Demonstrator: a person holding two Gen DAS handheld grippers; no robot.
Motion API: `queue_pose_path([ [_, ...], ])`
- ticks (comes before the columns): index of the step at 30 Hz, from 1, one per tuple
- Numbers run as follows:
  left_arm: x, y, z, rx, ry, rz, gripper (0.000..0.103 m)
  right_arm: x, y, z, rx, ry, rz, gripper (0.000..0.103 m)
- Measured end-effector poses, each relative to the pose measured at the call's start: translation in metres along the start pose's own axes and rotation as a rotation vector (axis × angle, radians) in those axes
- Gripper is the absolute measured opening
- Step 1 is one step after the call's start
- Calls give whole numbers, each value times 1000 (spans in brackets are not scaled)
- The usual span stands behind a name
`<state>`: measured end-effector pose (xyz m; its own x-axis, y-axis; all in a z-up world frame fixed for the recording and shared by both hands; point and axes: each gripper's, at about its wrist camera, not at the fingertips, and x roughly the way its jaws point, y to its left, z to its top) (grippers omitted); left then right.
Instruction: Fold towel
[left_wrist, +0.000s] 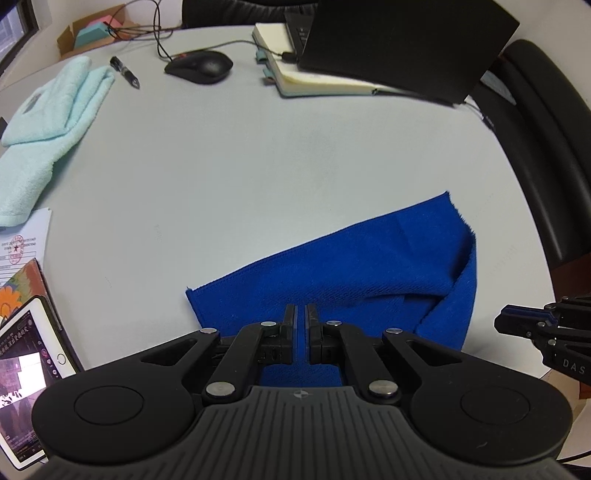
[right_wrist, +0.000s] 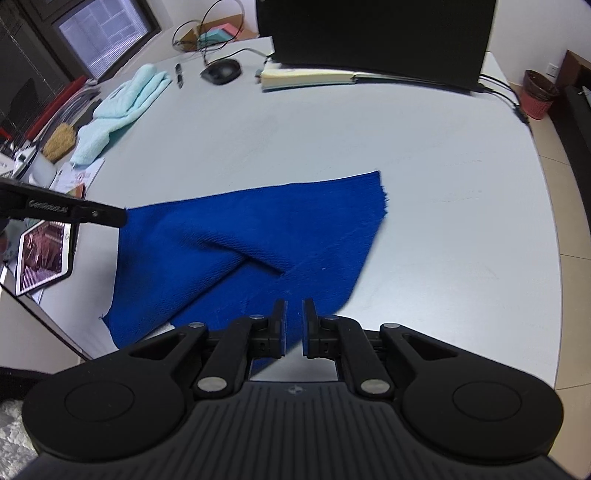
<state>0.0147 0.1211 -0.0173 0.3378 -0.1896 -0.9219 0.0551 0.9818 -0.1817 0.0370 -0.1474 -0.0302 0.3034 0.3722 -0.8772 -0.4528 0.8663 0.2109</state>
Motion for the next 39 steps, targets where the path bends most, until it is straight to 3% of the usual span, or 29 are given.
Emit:
queue_pose_path([
  [5,17,3,2,10,42,3,4,17,19,3,-57,44,34,12],
  [8,25,6,2,14,65,6,4,27,28,3,-82,63,45,27],
  [24,52,11,-3,16,141,-3,8,68,60,6,-175,143,36,27],
  [30,58,13,-6,13,162,-8,8,74,66,6,-219,147,-5,22],
  [34,61,13,-7,7,168,-12,8,74,65,5,-240,136,-27,11],
  [39,61,15,-9,12,167,-16,8,71,57,5,-190,124,-24,4],
])
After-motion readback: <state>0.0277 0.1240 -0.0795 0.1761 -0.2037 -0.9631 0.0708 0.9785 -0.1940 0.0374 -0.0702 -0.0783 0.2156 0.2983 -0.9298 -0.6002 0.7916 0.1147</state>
